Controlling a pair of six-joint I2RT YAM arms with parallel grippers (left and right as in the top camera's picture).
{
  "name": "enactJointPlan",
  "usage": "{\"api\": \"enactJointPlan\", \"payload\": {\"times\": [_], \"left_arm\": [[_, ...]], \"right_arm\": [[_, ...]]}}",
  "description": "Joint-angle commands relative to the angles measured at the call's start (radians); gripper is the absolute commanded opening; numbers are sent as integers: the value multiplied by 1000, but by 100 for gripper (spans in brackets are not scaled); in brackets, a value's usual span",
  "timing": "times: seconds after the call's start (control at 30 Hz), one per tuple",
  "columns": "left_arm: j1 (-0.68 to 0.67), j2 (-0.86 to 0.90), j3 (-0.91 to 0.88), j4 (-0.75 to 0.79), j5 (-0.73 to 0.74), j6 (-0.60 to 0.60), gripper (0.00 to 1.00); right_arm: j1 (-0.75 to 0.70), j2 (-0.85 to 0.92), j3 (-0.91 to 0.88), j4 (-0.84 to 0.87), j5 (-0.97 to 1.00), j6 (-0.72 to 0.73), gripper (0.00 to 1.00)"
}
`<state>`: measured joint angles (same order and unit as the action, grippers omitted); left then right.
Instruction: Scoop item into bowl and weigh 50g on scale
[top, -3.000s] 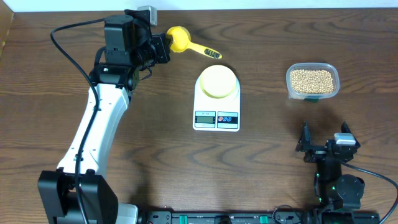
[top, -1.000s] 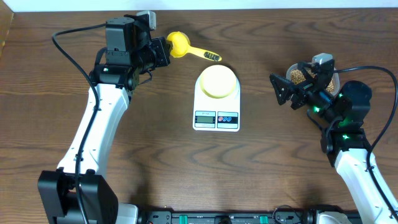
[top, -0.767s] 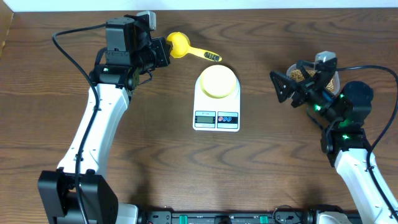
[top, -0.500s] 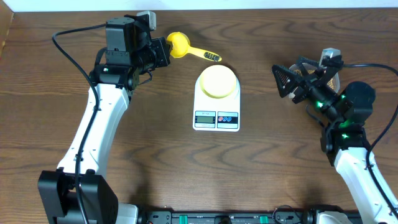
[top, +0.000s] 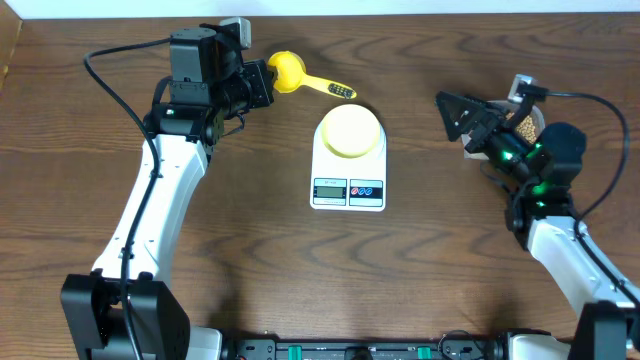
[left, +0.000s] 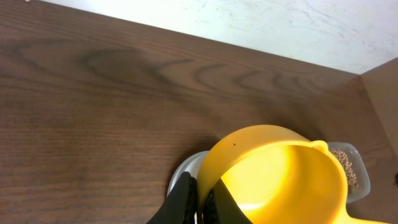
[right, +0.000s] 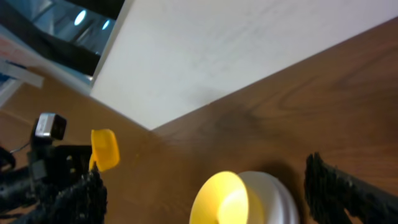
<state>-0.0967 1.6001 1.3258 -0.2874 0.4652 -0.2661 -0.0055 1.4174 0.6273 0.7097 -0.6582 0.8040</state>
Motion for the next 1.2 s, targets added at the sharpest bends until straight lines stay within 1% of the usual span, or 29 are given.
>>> {"api": "enactJointPlan", "payload": {"times": [0.0,0.13,0.27,0.6,0.73,0.9,1.07,1.17], "left_arm": [[-1,-12,-2,4,-6,-10,8],[-1,-12,-2,2,-6,-10,8],[-1,-12,-2,4,-6,-10,7],[-1,-12,-2,5,-6,-10,8],[-1,-12,-2,0,-7,-58,8],[-1,-12,-2,0,-17,-63,8],[-1,-12,-2,-17,-130,-134,8],[-1,-10,-2,-24,-153,-160,8]], "right_arm": [[34,44,18,55,-5,81,99],[63,93,18,128,1,129,99],[97,128,18,175,2,135,99],[133,130,18,175,5,135,98],[138,130,18,177,5,135,98],[138,130,18,177,4,135,97],[138,130,18,178,1,135,96],[143,130,18,178,-4,134,92]]}}
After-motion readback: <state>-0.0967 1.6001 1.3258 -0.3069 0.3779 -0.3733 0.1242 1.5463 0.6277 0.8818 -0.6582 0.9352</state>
